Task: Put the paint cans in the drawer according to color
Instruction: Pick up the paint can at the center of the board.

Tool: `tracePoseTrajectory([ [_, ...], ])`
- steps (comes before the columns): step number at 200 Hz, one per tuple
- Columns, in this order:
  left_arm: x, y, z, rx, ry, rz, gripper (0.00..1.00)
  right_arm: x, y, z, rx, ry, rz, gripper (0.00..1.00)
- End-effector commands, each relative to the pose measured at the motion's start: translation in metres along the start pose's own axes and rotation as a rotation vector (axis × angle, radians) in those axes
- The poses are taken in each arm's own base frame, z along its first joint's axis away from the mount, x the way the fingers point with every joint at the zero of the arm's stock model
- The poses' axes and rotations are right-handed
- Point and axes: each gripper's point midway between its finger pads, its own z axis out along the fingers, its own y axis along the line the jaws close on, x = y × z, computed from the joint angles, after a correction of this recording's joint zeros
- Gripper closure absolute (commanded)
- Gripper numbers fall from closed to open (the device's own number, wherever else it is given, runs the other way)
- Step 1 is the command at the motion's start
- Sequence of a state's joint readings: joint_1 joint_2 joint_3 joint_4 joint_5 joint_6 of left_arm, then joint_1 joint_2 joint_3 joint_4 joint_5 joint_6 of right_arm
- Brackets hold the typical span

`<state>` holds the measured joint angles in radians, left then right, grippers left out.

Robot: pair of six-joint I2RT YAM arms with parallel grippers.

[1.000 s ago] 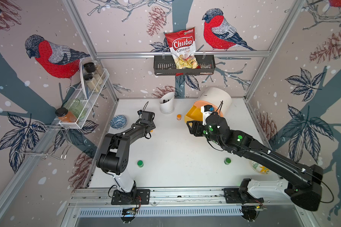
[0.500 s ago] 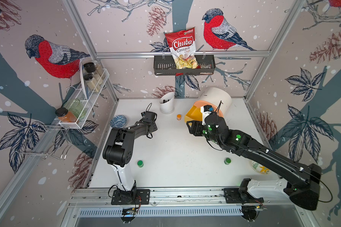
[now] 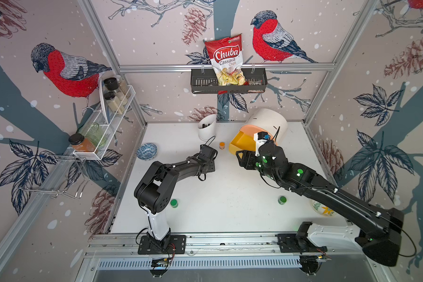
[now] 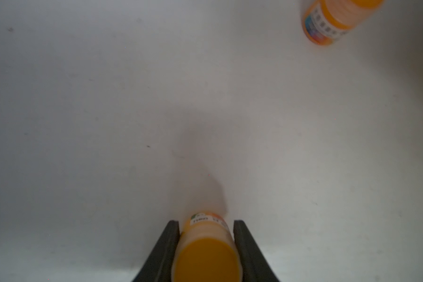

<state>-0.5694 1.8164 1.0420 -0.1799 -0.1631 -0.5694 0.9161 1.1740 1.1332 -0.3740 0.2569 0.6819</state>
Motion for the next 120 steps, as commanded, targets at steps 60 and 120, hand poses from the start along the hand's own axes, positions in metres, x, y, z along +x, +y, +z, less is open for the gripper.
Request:
tracePoseTrajectory([
  [60, 0.038, -0.053, -0.033, 0.037, 0.057, 0.175, 0.78, -0.008, -0.025, -0.012, 0.028, -0.039, 0.043, 0.32],
  [120, -0.003, -0.097, -0.095, 0.04, -0.048, 0.302, 0.83, -0.018, -0.05, -0.028, 0.07, -0.07, 0.065, 0.31],
])
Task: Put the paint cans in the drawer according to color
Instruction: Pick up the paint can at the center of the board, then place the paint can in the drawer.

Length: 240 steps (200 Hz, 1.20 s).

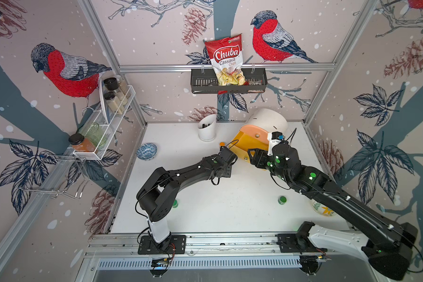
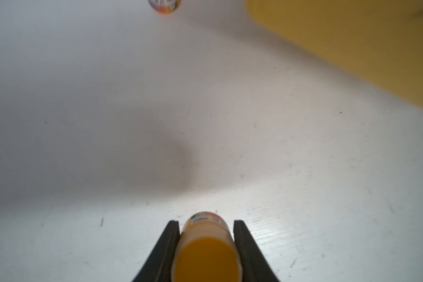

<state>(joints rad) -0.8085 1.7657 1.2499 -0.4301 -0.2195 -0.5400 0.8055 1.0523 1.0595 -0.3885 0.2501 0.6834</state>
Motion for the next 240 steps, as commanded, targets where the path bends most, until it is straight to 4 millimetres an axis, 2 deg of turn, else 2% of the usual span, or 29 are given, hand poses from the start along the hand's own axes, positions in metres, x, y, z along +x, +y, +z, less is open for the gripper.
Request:
tracePoseTrajectory([
  [1, -0.016, -0.002, -0.03, -0.042, -0.038, 0.074, 0.83, -0.002, -0.008, -0.006, 0.011, 0.001, 0.007, 0.31],
  [18, -0.035, -0.013, -0.051, -0.008, -0.075, 0.085, 0.82, -0.007, -0.015, -0.012, 0.016, -0.016, 0.015, 0.31],
  [43, -0.073, -0.025, -0.079, 0.01, -0.154, 0.094, 0.81, -0.011, -0.022, -0.017, 0.028, -0.029, 0.021, 0.31],
  [75, -0.115, -0.044, -0.093, 0.033, -0.251, 0.115, 0.8, -0.014, -0.026, -0.021, 0.032, -0.035, 0.025, 0.31],
  [107, -0.141, -0.063, -0.077, 0.035, -0.272, 0.148, 0.8, -0.014, -0.029, -0.025, 0.04, -0.039, 0.025, 0.31],
  [150, -0.158, -0.084, -0.043, 0.029, -0.247, 0.189, 0.81, -0.015, -0.035, -0.029, 0.049, -0.045, 0.029, 0.31],
  [199, -0.161, -0.089, -0.019, 0.032, -0.226, 0.202, 0.81, -0.016, -0.04, -0.034, 0.054, -0.056, 0.036, 0.31],
  [240, -0.153, -0.089, 0.001, 0.033, -0.191, 0.21, 0.81, -0.015, -0.042, -0.035, 0.055, -0.054, 0.039, 0.31],
])
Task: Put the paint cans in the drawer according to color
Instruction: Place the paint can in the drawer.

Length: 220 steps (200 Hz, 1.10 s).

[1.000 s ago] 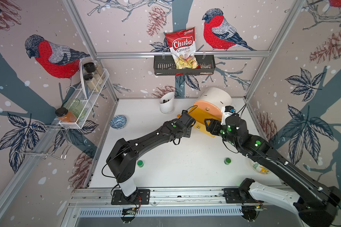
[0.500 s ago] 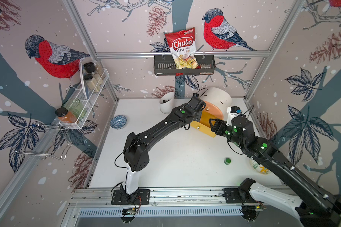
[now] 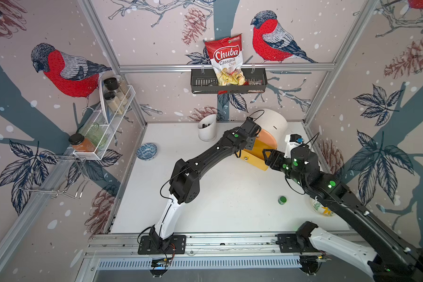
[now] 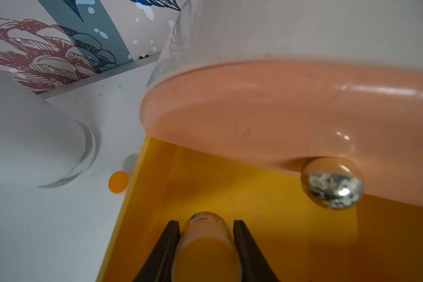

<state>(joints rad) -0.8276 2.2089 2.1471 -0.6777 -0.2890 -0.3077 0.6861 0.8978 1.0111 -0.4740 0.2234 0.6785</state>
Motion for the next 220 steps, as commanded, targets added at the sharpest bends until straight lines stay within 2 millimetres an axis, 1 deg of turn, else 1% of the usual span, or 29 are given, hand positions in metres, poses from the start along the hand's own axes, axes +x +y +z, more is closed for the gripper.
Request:
tracePoseTrajectory([
  [1, 0.005, 0.001, 0.008, 0.005, 0.02, 0.015, 0.81, 0.001, 0.0, 0.0, -0.003, 0.002, -0.012, 0.31],
  [38, 0.012, 0.004, 0.022, -0.004, 0.038, 0.023, 0.81, 0.001, -0.001, -0.001, -0.004, 0.003, -0.01, 0.31],
  [60, 0.014, 0.009, 0.025, -0.019, 0.046, 0.01, 0.81, 0.001, -0.001, -0.001, -0.003, 0.0, -0.008, 0.31],
  [88, 0.016, 0.008, 0.031, -0.01, 0.045, 0.009, 0.8, 0.002, -0.002, 0.0, -0.002, 0.003, -0.006, 0.31],
  [120, 0.015, 0.008, 0.034, -0.008, 0.043, 0.005, 0.69, 0.003, -0.003, 0.001, -0.001, 0.005, -0.006, 0.31],
  [135, 0.012, 0.007, 0.032, 0.001, 0.036, 0.006, 0.64, 0.003, -0.003, 0.001, 0.0, 0.004, -0.006, 0.31],
  [148, 0.009, 0.007, 0.029, 0.002, 0.027, 0.004, 0.63, 0.003, -0.003, 0.0, 0.001, 0.003, -0.006, 0.31],
  [172, -0.006, 0.007, 0.015, 0.008, -0.008, 0.005, 0.61, 0.004, -0.004, 0.001, 0.001, 0.006, -0.006, 0.31],
  [191, -0.017, 0.006, 0.004, 0.022, -0.034, 0.002, 0.55, 0.004, -0.003, 0.003, 0.0, 0.008, -0.006, 0.31],
  [200, -0.019, 0.006, 0.001, 0.026, -0.04, 0.003, 0.52, 0.004, -0.003, 0.003, 0.0, 0.009, -0.004, 0.31],
  [220, -0.021, 0.006, -0.002, 0.03, -0.043, 0.006, 0.51, 0.005, -0.003, 0.004, -0.002, 0.01, -0.002, 0.31],
])
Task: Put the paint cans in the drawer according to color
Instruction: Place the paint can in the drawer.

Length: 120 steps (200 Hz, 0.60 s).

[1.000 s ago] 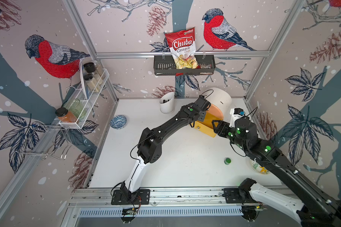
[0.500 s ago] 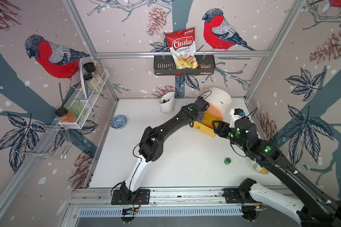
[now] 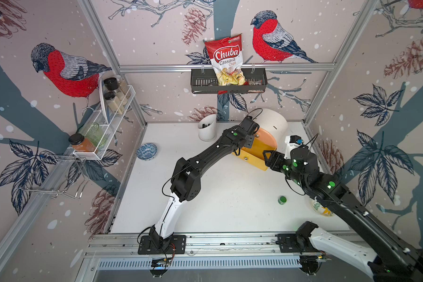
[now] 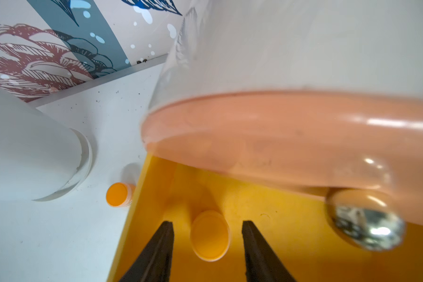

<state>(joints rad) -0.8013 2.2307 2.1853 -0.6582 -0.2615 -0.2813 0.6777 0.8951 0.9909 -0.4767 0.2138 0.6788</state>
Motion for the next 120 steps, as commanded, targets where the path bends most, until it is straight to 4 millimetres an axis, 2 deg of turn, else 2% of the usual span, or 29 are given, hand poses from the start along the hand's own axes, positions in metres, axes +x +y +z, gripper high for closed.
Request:
tracePoseTrajectory([
  [1, -0.008, -0.001, -0.007, 0.013, -0.018, 0.007, 0.51, -0.002, 0.003, 0.0, -0.015, -0.006, -0.002, 0.31],
  [35, -0.012, 0.002, -0.014, 0.003, -0.019, 0.006, 0.51, -0.003, 0.003, -0.001, -0.014, -0.01, -0.001, 0.31],
  [71, -0.032, 0.018, -0.048, -0.048, -0.076, -0.004, 0.5, -0.003, 0.002, -0.001, -0.012, -0.01, -0.003, 0.31],
  [96, -0.044, 0.048, -0.071, -0.116, -0.121, -0.039, 0.47, -0.003, 0.002, -0.001, -0.012, -0.008, -0.003, 0.31],
  [112, -0.043, 0.076, -0.077, -0.148, -0.13, -0.098, 0.46, -0.003, 0.003, -0.001, -0.014, -0.01, -0.002, 0.31],
  [120, -0.037, 0.09, -0.075, -0.158, -0.122, -0.131, 0.46, -0.003, 0.003, -0.002, -0.015, -0.011, 0.0, 0.31],
])
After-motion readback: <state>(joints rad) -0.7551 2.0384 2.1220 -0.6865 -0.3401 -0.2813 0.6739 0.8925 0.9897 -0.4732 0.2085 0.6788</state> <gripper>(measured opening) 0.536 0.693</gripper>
